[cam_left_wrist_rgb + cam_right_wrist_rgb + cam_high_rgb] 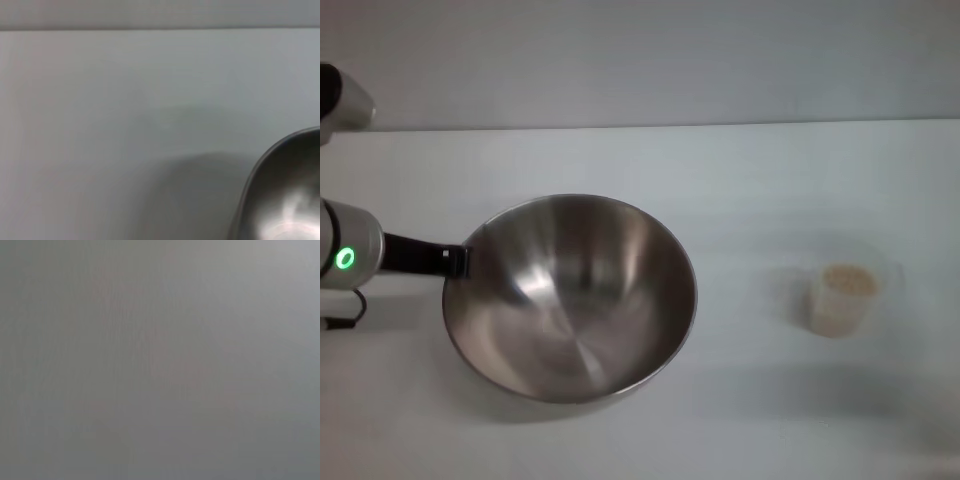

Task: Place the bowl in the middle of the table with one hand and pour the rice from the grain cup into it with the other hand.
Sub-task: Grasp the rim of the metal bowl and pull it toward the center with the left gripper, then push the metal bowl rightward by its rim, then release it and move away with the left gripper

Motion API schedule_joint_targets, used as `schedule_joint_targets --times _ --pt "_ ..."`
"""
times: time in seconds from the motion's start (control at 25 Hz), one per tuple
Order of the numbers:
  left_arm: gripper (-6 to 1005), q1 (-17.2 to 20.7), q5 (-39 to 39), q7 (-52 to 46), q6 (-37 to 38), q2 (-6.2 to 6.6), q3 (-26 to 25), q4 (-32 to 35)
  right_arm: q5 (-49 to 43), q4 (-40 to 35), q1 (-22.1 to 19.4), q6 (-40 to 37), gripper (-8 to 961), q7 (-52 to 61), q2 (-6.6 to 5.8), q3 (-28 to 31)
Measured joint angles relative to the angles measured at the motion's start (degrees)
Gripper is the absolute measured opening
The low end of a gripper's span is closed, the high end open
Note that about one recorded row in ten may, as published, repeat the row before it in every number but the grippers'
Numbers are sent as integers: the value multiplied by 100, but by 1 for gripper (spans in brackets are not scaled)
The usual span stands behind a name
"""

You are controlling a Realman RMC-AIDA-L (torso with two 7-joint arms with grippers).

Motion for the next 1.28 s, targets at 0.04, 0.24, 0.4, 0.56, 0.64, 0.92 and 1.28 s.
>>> schedule_joint_targets --times 0.04,0.24,0.4,0.56,0.64,0.92,1.28 --pt "46 -20 -147 97 2 1 -148 10 -3 0 -1 0 568 0 0 1" --pt "45 -102 -678 397 3 10 -623 108 -6 5 -2 -3 568 0 0 1" --pt "44 -149 -809 472 -2 12 -731 135 -6 10 -3 -12 568 0 0 1" --pt "44 -296 -1066 568 -34 18 -928 172 -7 14 -2 -51 567 0 0 0" --pt "45 -436 -1198 570 -62 28 -1004 181 -14 13 -2 -62 567 0 0 -6" --pt "46 -820 -1498 632 -67 13 -1009 485 -16 18 -2 -62 567 0 0 -24" --pt "47 -1246 -1617 682 103 -10 -952 968 -16 27 5 -63 568 3 0 -43"
